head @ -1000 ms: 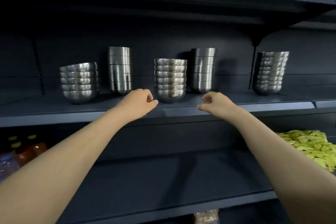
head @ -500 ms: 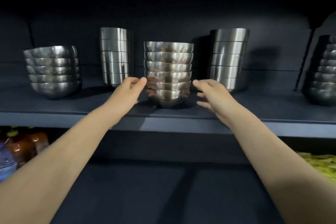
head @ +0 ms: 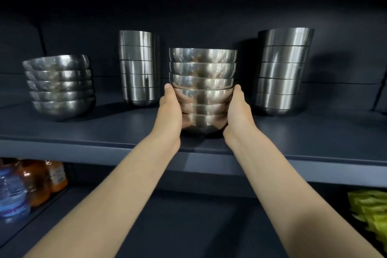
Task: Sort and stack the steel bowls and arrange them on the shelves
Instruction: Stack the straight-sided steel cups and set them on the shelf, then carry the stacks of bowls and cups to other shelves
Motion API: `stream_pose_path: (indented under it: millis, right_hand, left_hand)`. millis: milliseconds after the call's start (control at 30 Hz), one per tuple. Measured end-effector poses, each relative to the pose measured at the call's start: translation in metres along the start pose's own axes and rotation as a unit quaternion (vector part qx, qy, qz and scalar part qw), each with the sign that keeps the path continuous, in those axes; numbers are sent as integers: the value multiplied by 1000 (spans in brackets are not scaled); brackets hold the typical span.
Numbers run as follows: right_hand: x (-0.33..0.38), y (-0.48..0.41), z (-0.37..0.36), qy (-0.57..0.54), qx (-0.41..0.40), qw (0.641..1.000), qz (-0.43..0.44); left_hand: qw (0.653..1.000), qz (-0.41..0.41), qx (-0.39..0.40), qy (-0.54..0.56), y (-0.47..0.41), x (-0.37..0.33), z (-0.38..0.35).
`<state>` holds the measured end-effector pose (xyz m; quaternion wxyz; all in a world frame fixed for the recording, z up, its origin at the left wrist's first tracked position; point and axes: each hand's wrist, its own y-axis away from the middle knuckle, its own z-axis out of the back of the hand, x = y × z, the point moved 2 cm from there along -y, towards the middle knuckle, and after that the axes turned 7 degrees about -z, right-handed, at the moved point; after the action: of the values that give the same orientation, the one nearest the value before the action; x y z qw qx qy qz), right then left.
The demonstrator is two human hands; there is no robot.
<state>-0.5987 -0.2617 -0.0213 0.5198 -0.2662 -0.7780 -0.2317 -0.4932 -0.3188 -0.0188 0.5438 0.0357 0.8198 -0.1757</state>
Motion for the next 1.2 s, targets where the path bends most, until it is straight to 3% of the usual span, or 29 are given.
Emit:
stream_pose_path:
  millis: [233, 500, 867, 1200]
  right_hand:
    - [-4, -1, -5, 38, -50, 998, 23]
    - [-3, 14, -3, 32, -72, 995, 65]
    - [-9, 83, -16, 50, -57, 992, 100]
    - [-66, 179, -50, 50, -10, 995, 83]
  left_hand:
    - [997, -41, -44, -41, 5, 6, -8]
    - [981, -148, -78, -100, 28, 0, -13]
    - [978, -165, -94, -90, 89, -35, 18]
    - [978, -153, -91, -106, 160, -57, 113]
